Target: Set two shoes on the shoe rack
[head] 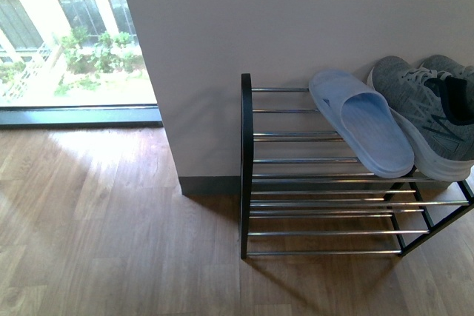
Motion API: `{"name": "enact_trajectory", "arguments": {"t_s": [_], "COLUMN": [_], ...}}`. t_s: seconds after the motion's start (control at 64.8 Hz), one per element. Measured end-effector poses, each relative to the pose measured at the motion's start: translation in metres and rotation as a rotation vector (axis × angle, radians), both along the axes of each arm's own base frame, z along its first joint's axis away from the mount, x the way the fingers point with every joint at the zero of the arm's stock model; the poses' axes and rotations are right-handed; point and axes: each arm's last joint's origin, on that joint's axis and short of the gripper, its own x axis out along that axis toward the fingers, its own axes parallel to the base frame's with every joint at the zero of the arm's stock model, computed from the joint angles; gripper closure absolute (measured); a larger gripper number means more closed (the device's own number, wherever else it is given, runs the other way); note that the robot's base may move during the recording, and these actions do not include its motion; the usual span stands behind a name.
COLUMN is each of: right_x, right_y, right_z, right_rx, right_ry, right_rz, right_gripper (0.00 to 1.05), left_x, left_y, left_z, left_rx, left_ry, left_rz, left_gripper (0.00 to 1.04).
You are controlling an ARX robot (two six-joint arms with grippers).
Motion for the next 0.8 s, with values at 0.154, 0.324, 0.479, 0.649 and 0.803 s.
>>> {"name": "enact_trajectory", "arguments": {"t_s": [0.154,0.324,0.479,0.649,0.803], "right_x": [-0.009,-0.017,-0.024,-0.029,-0.035], "right_y": [0.000,0.000,0.000,0.000,0.000], "right_z": [-0.005,-0.007,-0.014,-0.012,-0.011], "right_rx": [-0.003,-0.003,-0.003,-0.003,-0.003], "right_ry": [0.002,-0.002,-0.016,-0.022,-0.026], "right_rz": [0.000,0.000,0.000,-0.002,-0.001], "right_gripper": [1.03,1.03,1.03,1.03,1.03], "left_x": [0.000,0.000,0.000,0.000,0.000], "left_y": [0.000,0.000,0.000,0.000,0.000], "left_z": [0.000,0.000,0.000,0.000,0.000], "left_rx": [0.000,0.000,0.000,0.000,0.000], "left_ry": [0.001,0.001,0.001,0.000,0.000], "left_rz": [-0.002,-0.001,-0.002,-0.001,-0.001], "left_gripper": [1.03,1.03,1.03,1.03,1.03]}}
